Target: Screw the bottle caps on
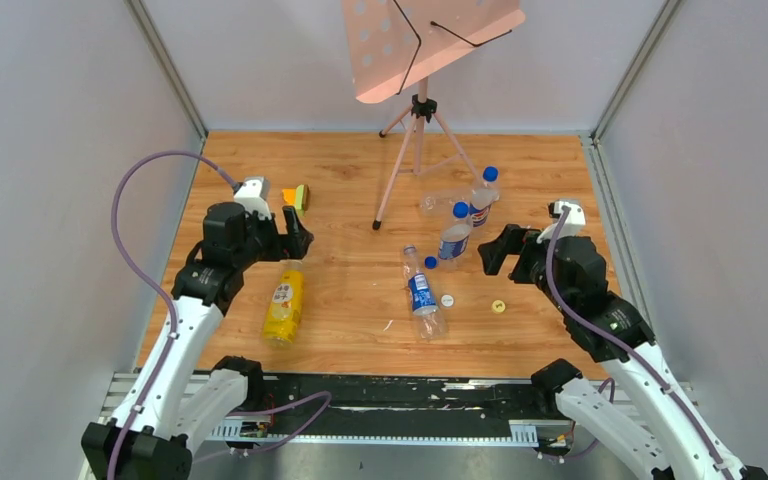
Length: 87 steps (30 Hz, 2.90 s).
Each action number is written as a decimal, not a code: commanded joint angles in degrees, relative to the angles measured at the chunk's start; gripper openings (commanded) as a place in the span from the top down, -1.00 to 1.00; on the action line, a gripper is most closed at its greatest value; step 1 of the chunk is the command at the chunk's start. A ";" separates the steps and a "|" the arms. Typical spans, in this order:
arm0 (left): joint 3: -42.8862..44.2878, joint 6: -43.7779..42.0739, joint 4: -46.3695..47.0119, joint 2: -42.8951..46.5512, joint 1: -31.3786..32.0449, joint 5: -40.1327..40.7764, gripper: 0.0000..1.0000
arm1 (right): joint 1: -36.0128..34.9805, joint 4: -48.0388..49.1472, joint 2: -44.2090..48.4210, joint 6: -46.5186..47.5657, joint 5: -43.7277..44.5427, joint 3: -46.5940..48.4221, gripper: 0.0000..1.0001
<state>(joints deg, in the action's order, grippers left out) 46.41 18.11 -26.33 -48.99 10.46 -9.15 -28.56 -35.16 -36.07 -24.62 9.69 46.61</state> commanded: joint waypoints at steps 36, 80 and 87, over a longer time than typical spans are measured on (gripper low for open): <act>-12.48 25.73 15.48 -6.08 18.47 -3.99 -1.00 | -26.56 10.63 -29.83 -19.22 1.44 -6.18 -0.53; -13.98 41.71 32.62 -3.48 22.77 -5.77 -1.00 | -38.85 30.23 -35.29 -4.88 8.46 -2.40 0.01; -13.82 43.54 32.31 -3.69 24.47 2.43 -1.00 | -39.85 33.78 -37.04 -3.55 7.72 -2.76 0.04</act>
<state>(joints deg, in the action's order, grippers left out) 30.55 59.75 3.20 -52.80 34.24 -12.84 -67.51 -6.87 -72.14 -30.35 18.13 43.88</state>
